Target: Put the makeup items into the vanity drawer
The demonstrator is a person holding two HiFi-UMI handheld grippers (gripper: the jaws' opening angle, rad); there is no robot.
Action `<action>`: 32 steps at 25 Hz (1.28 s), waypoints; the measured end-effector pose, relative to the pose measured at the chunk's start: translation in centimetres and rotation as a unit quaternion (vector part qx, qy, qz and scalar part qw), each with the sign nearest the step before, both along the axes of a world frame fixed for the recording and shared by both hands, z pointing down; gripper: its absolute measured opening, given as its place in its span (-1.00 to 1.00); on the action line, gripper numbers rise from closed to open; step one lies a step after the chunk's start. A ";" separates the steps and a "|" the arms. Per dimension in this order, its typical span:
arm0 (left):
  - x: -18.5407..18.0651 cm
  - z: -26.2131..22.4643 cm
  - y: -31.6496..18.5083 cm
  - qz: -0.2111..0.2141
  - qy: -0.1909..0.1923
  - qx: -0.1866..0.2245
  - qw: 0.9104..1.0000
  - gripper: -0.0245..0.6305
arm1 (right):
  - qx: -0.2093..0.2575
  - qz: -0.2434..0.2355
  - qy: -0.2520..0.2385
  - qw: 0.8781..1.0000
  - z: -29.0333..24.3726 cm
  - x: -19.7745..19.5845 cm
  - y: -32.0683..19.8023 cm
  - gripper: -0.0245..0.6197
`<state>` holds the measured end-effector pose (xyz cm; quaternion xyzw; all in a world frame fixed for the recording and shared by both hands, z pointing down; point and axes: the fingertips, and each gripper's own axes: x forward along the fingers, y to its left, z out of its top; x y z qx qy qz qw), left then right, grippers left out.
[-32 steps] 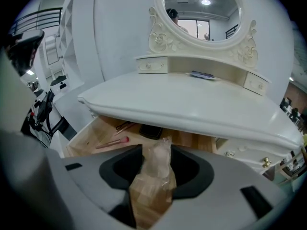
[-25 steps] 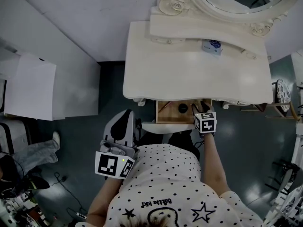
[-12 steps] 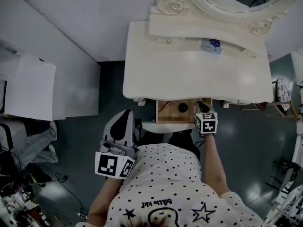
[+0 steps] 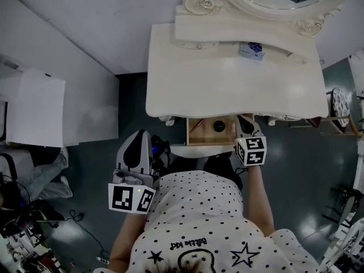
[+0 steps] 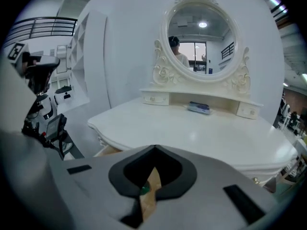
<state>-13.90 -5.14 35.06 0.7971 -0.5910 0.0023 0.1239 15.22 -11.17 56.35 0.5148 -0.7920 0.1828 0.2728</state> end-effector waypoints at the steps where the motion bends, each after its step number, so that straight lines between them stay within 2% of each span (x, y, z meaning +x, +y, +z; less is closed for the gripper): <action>1: -0.1 0.0 0.0 -0.001 0.000 0.001 1.000 -0.94 | 0.009 0.002 -0.003 1.000 -1.0 0.0 0.0 -0.90; 7: 0.2 -0.3 0.1 0.004 0.002 0.005 1.000 -0.94 | 0.070 0.020 -0.043 0.996 -7.9 -0.4 -0.2 -0.90; 13: 1.0 -0.2 0.1 0.014 0.006 0.006 1.000 -0.94 | 0.132 0.030 -0.097 0.986 -15.9 -1.8 0.0 -0.90; 18: 1.1 -0.3 0.2 0.015 0.007 0.009 1.000 -0.94 | 0.171 0.003 -0.134 0.976 -21.4 -4.2 1.8 -0.90; 24: 1.2 -0.5 0.4 0.017 0.008 0.013 1.000 -0.94 | 0.175 -0.014 -0.164 0.971 -23.5 -6.1 4.9 -0.90; 32: 1.6 -0.6 0.6 0.025 0.008 0.016 1.000 -0.94 | 0.145 -0.016 -0.181 0.973 -21.6 -7.8 7.1 -0.90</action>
